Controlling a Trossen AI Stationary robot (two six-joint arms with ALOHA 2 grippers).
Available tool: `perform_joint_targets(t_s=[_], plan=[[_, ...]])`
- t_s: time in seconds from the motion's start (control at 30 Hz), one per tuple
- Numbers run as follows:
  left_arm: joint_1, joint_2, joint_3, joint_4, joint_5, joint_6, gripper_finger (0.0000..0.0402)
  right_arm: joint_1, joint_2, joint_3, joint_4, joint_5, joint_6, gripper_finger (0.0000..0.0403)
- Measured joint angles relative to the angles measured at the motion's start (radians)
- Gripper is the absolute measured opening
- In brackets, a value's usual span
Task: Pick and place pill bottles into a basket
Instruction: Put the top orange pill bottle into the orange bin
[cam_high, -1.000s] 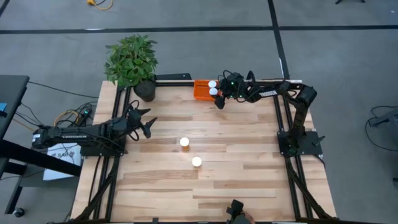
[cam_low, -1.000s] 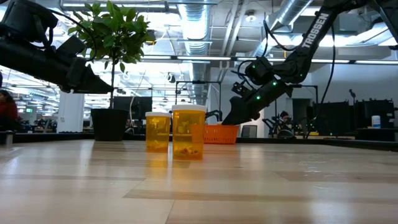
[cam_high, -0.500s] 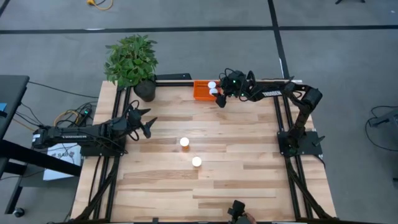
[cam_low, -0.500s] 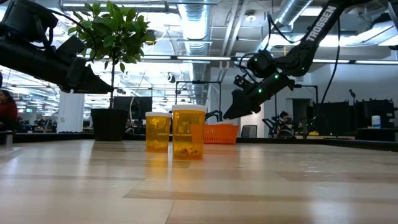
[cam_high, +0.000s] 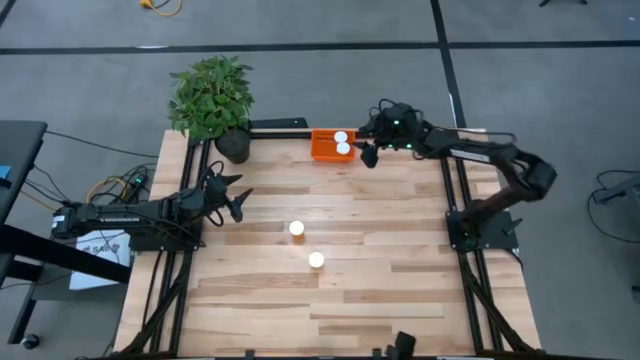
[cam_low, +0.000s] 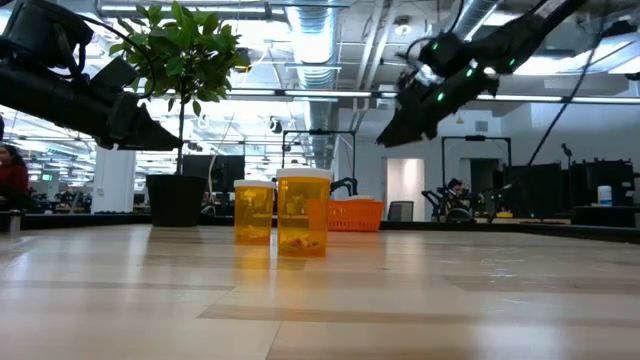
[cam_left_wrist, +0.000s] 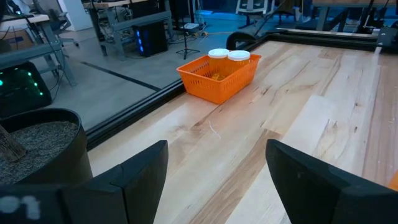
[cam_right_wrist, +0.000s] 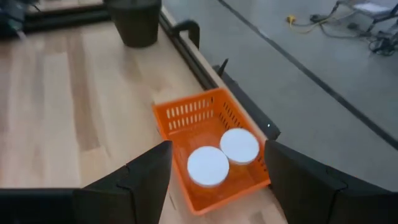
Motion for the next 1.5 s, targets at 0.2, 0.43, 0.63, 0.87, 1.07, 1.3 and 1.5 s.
perform_joint_targets(t_s=[0.2, 0.43, 0.63, 0.87, 1.07, 1.3, 1.5], plan=[[0.0, 0.0, 0.0, 0.0, 0.0, 0.0, 0.0263, 0.0, -0.218, -0.008, -0.11, -0.004, 0.001, 0.025], [0.0, 0.0, 0.0, 0.0, 0.0, 0.0, 0.0263, 0.0, -0.521, -0.129, -0.096, -0.008, 0.016, 0.025], [0.0, 0.0, 0.0, 0.0, 0.0, 0.0, 0.0263, 0.0, -0.738, -0.274, -0.097, -0.006, 0.036, 0.025], [0.0, 0.0, 0.0, 0.0, 0.0, 0.0, 0.0263, 0.0, -0.921, -0.443, -0.096, 0.005, 0.061, 0.025], [0.0, 0.0, 0.0, 0.0, 0.0, 0.0, 0.0263, 0.0, -0.995, -0.532, -0.093, 0.069, 0.064, 0.0249], [0.0, 0.0, 0.0, 0.0, 0.0, 0.0, 0.0263, 0.0, -1.049, -0.7, 0.117, 0.237, 0.112, 0.0249], [0.0, 0.0, 0.0, 0.0, 0.0, 0.0, 0.0263, 0.0, -1.062, -0.778, 0.225, 0.256, 0.123, 0.0249]])
